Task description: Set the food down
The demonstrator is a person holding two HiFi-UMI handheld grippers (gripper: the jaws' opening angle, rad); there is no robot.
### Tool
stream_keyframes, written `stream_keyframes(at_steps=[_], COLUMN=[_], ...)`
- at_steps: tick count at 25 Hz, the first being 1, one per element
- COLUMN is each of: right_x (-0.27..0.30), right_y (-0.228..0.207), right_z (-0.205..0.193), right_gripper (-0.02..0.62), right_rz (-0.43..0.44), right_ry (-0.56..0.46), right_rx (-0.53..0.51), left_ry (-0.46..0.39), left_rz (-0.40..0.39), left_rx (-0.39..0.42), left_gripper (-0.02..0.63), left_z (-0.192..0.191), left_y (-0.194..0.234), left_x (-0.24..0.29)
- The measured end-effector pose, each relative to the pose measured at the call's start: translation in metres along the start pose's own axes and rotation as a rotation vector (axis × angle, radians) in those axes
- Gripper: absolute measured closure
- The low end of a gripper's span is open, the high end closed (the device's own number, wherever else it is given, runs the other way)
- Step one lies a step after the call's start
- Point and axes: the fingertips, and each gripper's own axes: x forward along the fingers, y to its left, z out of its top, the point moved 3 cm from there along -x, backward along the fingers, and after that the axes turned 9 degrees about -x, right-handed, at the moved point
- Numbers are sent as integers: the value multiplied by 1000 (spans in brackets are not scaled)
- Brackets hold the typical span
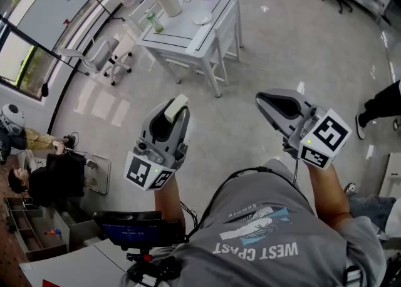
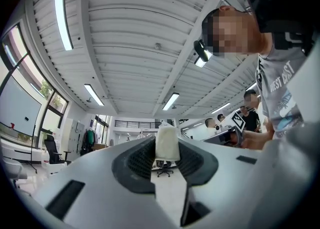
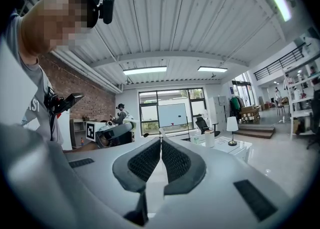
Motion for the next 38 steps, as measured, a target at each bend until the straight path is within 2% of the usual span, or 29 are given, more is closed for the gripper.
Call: stream_keyframes(at_steps=[7,25,31,38], right_x=[22,55,67,108], right_y=[-35,-190,-215,-234], right_z=[-3,-15,-25,-18], right_gripper=[586,586,586,586], right_rz=[8,122,127,99], right_ry=[19,-10,8,31], right_rx=[12,13,31,17], left_ry=[11,32,50,36], left_rz=[10,120,121,87], left_rx=[-13,26,28,-1], left_gripper=[499,499,499,499], left_z=[-9,-43,-53,-55], left_y=[31,86,104,156], left_x=[26,153,172,189])
